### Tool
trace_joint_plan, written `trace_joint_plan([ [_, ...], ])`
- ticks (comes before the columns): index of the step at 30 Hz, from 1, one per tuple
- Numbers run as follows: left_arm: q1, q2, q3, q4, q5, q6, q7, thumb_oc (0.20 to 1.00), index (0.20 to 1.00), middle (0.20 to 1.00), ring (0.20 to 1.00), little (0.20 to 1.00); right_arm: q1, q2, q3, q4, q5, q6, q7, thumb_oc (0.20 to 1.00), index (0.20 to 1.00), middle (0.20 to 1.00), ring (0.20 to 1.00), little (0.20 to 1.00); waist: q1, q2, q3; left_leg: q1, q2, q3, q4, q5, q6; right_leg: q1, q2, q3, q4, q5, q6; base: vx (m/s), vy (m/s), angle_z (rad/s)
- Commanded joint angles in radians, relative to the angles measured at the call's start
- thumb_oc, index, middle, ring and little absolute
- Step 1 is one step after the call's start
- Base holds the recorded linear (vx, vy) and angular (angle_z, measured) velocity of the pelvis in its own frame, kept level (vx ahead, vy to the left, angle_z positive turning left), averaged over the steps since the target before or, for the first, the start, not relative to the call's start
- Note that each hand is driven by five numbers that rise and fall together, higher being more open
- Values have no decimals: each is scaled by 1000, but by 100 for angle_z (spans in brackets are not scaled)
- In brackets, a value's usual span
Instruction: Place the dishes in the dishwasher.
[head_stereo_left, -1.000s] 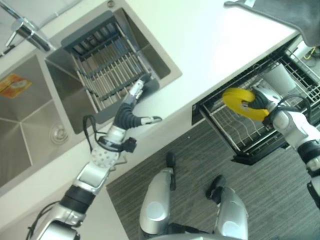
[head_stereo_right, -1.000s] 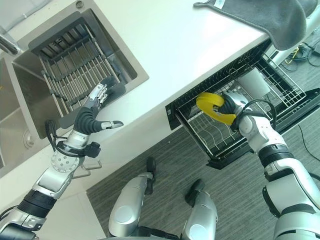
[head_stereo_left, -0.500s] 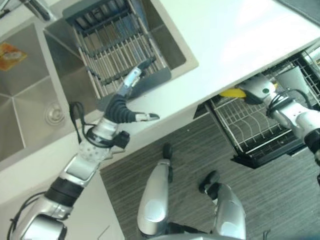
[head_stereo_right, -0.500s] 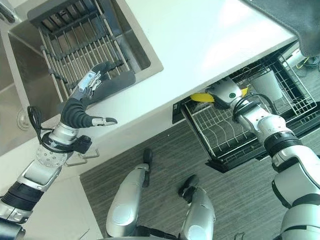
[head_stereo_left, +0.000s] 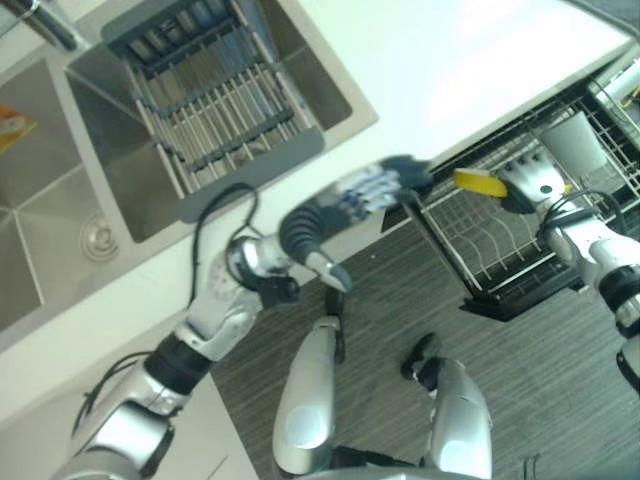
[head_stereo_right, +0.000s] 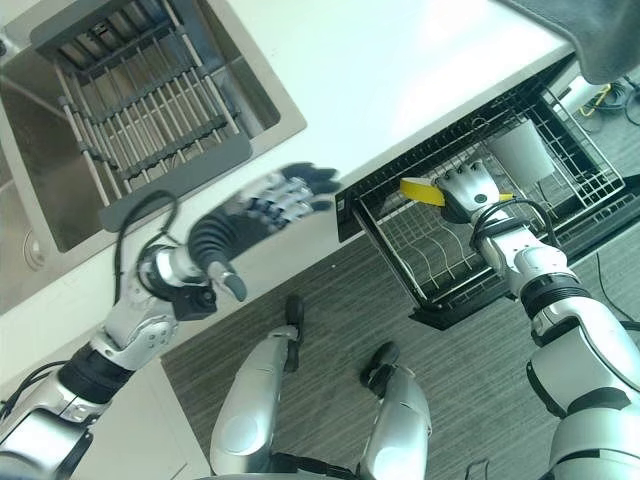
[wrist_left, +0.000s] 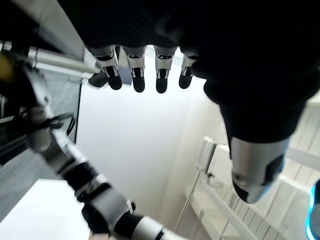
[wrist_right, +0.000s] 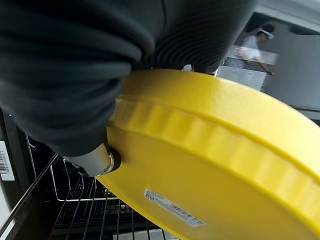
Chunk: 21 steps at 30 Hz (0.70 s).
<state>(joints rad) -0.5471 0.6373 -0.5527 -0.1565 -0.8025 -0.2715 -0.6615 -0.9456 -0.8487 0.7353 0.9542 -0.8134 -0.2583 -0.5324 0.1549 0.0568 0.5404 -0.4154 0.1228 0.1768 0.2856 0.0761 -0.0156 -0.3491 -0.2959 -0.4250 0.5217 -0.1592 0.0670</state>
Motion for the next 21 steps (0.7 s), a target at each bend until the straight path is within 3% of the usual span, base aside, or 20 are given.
trace_joint_plan([
  [1, 141, -41, -43, 99, 25, 76, -11, 1000, 1000, 1000, 1000, 1000, -110, -34, -9, -27, 11, 11, -58, 200, 200, 200, 200, 200, -11, 18, -20, 34, 1, -17, 17, -85, 0, -22, 37, 54, 45, 17, 33, -56, 71, -13],
  [4, 184, -28, -70, 141, 14, 56, -14, 1000, 1000, 1000, 1000, 1000, -102, -51, -12, -50, 13, 18, -46, 200, 200, 200, 200, 200, -17, 26, -20, 34, 1, -9, 13, -86, 1, -29, 37, 61, 45, 13, 31, -53, 60, -15],
  [7, 238, -41, -98, 240, 103, 2, 30, 1000, 1000, 1000, 1000, 1000, -87, -44, -25, -21, -1, 5, -63, 200, 200, 200, 200, 200, -13, 29, -20, 32, 4, -5, 14, -91, 4, -32, 34, 59, 53, 7, 32, -53, -17, -9],
  [9, 268, -48, -115, 350, 229, -88, 110, 1000, 1000, 1000, 1000, 1000, -93, -29, -27, 6, -3, 2, -72, 200, 200, 200, 200, 200, -4, 25, -20, 31, 8, -7, 11, -89, 3, -27, 37, 50, 56, 1, 29, -35, -57, -3],
  [11, 293, -30, -152, 457, 443, -233, 273, 1000, 1000, 1000, 1000, 1000, -112, -17, -31, 28, 12, 1, -76, 200, 200, 200, 200, 200, 5, 22, -20, 29, 13, -13, 0, -83, 0, -26, 42, 45, 62, -9, 27, -17, -44, -5],
  [13, 301, -23, -174, 514, 604, -259, 386, 1000, 1000, 1000, 1000, 1000, -125, -11, -31, 43, 9, -4, -76, 200, 200, 200, 200, 200, 12, 23, -20, 28, 14, -16, -13, -77, -1, -26, 45, 41, 66, -16, 26, -7, -18, -4],
  [15, 299, -25, -220, 594, 798, -240, 554, 1000, 1000, 1000, 1000, 1000, -144, 8, -25, 65, 10, -9, -78, 200, 200, 200, 200, 200, 17, 21, -20, 27, 16, -20, -31, -64, -6, -29, 48, 38, 69, -20, 26, -3, -6, -3],
  [16, 294, -41, -240, 664, 914, -192, 632, 1000, 1000, 1000, 1000, 1000, -159, 26, -12, 86, 12, -13, -87, 200, 200, 200, 200, 200, 21, 20, -20, 30, 18, -23, -54, -50, -10, -26, 54, 36, 68, -25, 26, 0, 0, 0],
  [18, 295, -52, -273, 715, 1043, -166, 741, 1000, 1000, 1000, 1000, 1000, -181, 39, 10, 99, 22, -15, -91, 200, 200, 200, 200, 200, 26, 21, -20, 30, 19, -28, -79, -34, -14, -26, 60, 34, 68, -33, 24, 24, -16, 10],
  [19, 294, -62, -299, 793, 1152, -52, 825, 1000, 1000, 1000, 1000, 1000, -208, 52, 35, 111, 40, -17, -87, 200, 200, 200, 200, 200, 32, 23, -20, 32, 24, -33, -108, -11, -24, -22, 67, 30, 72, -43, 21, 31, -13, 15],
  [20, 293, -67, -301, 803, 1168, -33, 830, 1000, 1000, 1000, 1000, 1000, -212, 53, 40, 114, 42, -17, -87, 200, 200, 200, 200, 200, 32, 24, -20, 33, 24, -34, -113, -7, -26, -22, 67, 29, 72, -44, 21, 50, -9, 15],
  [21, 291, -76, -315, 876, 1227, 72, 852, 1000, 1000, 1000, 1000, 1000, -226, 67, 59, 115, 56, -8, -86, 200, 200, 200, 200, 200, 35, 25, -20, 32, 29, -38, -143, 17, -37, -22, 76, 29, 77, -54, 19, 35, -1, 5],
])
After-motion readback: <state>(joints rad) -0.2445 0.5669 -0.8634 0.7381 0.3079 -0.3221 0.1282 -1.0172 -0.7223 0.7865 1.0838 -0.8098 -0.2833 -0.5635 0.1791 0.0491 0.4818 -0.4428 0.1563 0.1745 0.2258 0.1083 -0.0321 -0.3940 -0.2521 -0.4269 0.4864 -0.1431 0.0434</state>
